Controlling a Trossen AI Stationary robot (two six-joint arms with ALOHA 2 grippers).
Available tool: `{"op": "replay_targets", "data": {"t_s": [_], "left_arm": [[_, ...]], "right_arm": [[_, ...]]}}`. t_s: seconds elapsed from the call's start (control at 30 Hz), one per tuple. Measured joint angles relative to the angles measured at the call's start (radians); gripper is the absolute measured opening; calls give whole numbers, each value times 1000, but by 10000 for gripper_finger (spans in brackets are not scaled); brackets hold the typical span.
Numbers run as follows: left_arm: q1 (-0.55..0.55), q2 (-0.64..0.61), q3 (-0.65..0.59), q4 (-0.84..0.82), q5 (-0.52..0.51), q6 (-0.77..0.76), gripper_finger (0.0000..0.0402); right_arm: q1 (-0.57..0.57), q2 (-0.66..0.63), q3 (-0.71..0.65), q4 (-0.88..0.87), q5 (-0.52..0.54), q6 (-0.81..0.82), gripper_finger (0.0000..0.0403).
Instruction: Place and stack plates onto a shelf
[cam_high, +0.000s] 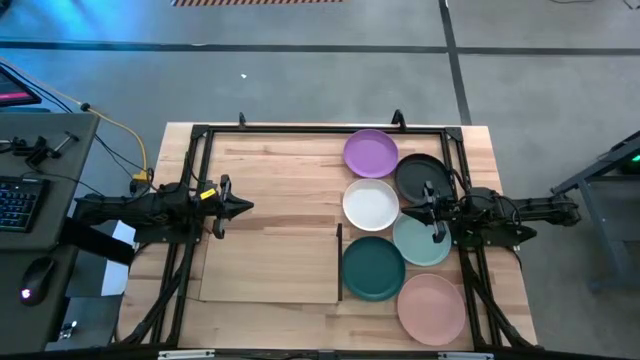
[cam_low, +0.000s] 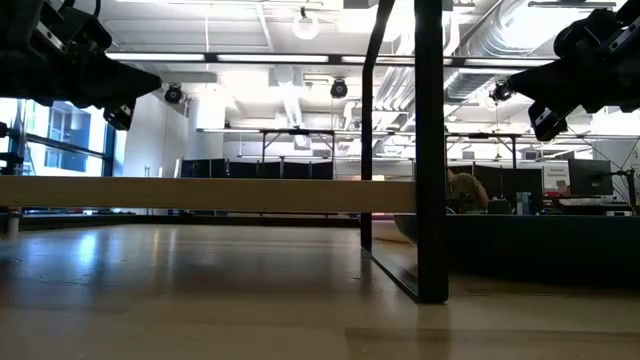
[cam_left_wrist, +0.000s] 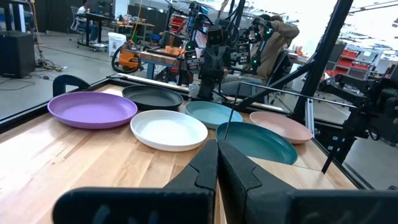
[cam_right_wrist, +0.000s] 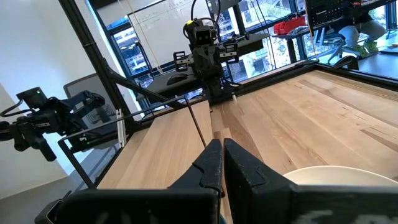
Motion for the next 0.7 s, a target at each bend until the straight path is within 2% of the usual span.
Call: {"op": "replay_targets", "data": {"t_s": [0.43, 0.53, 0.63, 0.7], "left_arm": [[0, 0, 0, 0, 0, 0, 0], [0, 0, 0, 0, 0, 0, 0], [0, 0, 0, 0, 0, 0, 0], [0, 0, 0, 0, 0, 0, 0]], "right_arm": [[0, 0, 0, 2, 0, 18, 0], [0, 1, 0, 106, 32, 289, 0], [0, 0, 0, 257, 188, 600, 0], [0, 0, 0, 309, 319, 651, 0]]}}
